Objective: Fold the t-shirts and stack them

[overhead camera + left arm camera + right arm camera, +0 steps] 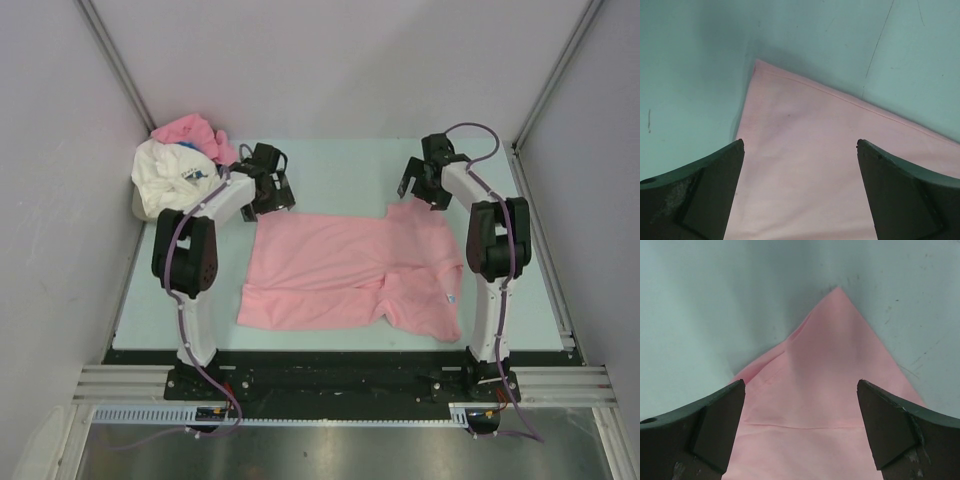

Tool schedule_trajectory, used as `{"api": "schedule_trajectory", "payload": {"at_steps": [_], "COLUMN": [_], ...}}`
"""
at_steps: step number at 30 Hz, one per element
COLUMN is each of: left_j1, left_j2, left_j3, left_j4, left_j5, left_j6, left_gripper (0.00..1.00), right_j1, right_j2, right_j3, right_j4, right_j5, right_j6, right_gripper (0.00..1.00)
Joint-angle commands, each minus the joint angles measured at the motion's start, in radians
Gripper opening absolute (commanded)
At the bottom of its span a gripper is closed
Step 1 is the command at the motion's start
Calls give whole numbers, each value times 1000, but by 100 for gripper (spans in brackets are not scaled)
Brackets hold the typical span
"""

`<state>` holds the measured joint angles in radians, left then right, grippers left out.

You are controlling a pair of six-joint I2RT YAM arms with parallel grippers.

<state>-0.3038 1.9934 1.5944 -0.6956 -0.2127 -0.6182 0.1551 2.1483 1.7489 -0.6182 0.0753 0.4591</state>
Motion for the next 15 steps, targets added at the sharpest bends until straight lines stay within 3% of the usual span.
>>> {"api": "schedule_trajectory", "payload": {"at_steps": [1, 6, 15], "left_j1": [15, 46, 104], "left_j2": [24, 71, 183], "left_j3": [70, 90, 166], "left_j4": [-13, 5, 24], "left_j5": [42, 53, 99], "left_j6": [25, 23, 20], "left_gripper": [100, 99, 80], "right_j1": [-43, -69, -75], "right_j2": [4, -7, -34], "right_j3": [46, 34, 32], "right_j4": [-6, 11, 25], "right_j5": [6, 17, 11], "right_j6": [9, -7, -28], "right_gripper": [99, 99, 99]}}
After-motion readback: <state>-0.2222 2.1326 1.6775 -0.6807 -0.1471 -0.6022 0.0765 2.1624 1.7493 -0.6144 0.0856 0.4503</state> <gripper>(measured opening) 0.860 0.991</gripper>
